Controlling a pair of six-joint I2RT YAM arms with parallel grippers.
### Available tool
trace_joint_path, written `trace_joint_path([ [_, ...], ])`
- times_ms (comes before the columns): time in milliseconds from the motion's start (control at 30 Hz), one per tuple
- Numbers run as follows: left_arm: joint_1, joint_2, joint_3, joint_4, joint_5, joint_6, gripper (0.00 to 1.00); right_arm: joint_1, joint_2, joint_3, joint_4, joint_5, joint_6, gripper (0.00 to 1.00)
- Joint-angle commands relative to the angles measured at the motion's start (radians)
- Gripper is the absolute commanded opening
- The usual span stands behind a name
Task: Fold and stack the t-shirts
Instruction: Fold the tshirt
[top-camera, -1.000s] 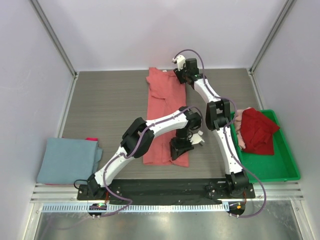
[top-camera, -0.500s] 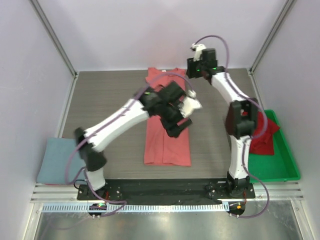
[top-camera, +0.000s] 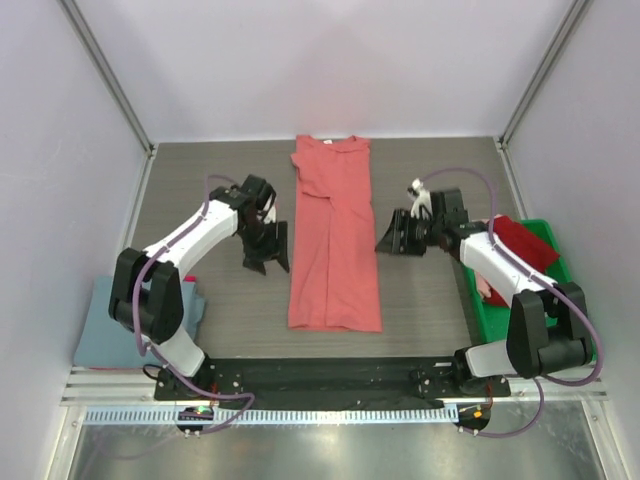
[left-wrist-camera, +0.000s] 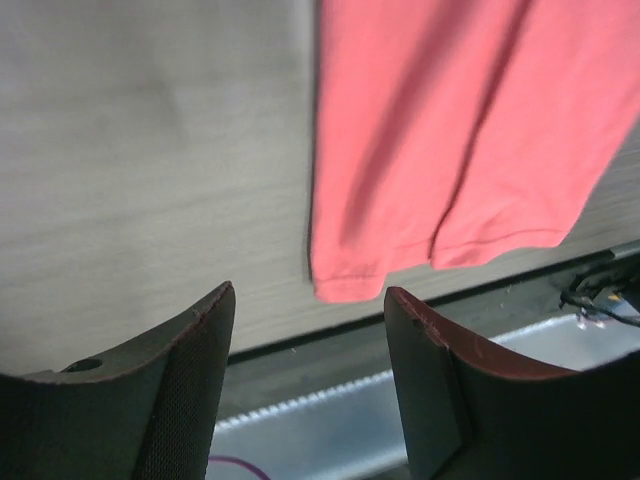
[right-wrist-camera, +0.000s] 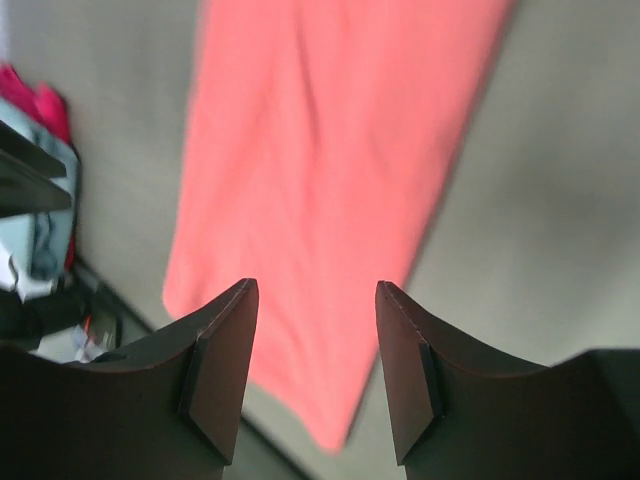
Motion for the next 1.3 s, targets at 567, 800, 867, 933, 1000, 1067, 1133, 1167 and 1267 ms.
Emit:
trace_joint_path([
  [567, -0.025, -0.163, -0.622, 0.498, 0.202, -0.365, 0.57, 0.054, 0.016, -0.308, -0.282, -0.118, 0.178, 0.58],
  [800, -0.031, -0.148, -0.645, 0.577, 0.212, -0.388, 0.55, 0.135, 0.117, -0.296, -0.231, -0.093, 0.208, 0.57],
  [867, -0.032, -0.149, -0.647, 0.577, 0.217, -0.388, 0.51, 0.141, 0.142, -0.294, -0.224, -0.09, 0.216, 0.57],
  [933, -0.034, -0.151, -0.657, 0.577, 0.225, -0.389, 0.48, 0.141, 0.152, -0.293, -0.219, -0.081, 0.221, 0.57],
  [1000, -0.034, -0.157, -0.666, 0.576, 0.229, -0.391, 0.44, 0.141, 0.16, -0.291, -0.213, -0.079, 0.228, 0.57],
  [1067, -0.035, -0.16, -0.676, 0.574, 0.231, -0.391, 0.42, 0.146, 0.163, -0.294, -0.213, -0.076, 0.235, 0.57],
  [1133, -0.045, -0.16, -0.676, 0.574, 0.237, -0.388, 0.41, 0.147, 0.174, -0.294, -0.207, -0.073, 0.241, 0.57],
  [1167, -0.046, -0.16, -0.676, 0.574, 0.238, -0.386, 0.4, 0.147, 0.177, -0.294, -0.202, -0.07, 0.245, 0.57],
  [1267, -0.052, -0.16, -0.679, 0.576, 0.238, -0.389, 0.38, 0.15, 0.198, -0.299, -0.167, -0.072, 0.279, 0.56],
])
